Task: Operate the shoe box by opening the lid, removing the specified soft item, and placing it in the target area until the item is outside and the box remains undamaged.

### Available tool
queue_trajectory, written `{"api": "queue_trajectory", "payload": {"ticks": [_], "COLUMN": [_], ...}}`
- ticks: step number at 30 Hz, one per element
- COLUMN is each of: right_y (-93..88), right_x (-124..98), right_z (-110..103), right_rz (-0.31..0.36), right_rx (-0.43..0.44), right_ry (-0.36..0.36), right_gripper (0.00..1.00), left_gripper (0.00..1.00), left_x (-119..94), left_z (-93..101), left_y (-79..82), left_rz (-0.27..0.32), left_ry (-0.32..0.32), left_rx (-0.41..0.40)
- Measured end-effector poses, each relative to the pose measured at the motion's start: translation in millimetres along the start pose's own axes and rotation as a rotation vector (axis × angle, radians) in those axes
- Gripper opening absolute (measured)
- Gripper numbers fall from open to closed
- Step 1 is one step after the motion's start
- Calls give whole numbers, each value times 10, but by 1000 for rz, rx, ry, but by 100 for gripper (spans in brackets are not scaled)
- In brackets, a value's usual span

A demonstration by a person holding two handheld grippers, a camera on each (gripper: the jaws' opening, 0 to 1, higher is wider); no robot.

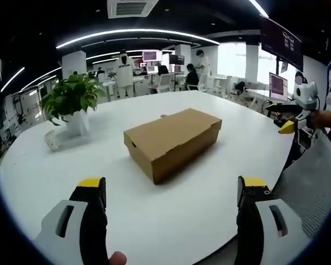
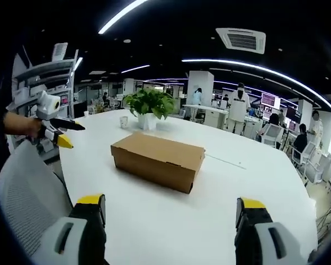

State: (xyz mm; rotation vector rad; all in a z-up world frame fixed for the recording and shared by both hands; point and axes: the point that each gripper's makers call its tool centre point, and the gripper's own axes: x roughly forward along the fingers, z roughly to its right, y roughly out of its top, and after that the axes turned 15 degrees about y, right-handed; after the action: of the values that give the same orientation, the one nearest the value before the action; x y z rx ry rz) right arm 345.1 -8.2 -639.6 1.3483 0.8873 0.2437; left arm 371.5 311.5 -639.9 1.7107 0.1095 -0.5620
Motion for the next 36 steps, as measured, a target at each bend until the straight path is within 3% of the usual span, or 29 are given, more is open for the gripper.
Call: {"api": "queue_trajectory", "payload": {"ticks": [22,36], "right_y": [-83,-60], "right_x": [461,715], "right_z": [455,592], "right_rz": [-57,-86], "right_rx": [-73,-113], "right_ry": [71,119], "right_gripper": [97,95], "left_gripper": [96,94], "left_x": [575,821], "left_z": [115,93], "left_y": [150,67], "left_rz": [15,-6], "left_ry": [-21,-14], "left_rx": [44,59]}}
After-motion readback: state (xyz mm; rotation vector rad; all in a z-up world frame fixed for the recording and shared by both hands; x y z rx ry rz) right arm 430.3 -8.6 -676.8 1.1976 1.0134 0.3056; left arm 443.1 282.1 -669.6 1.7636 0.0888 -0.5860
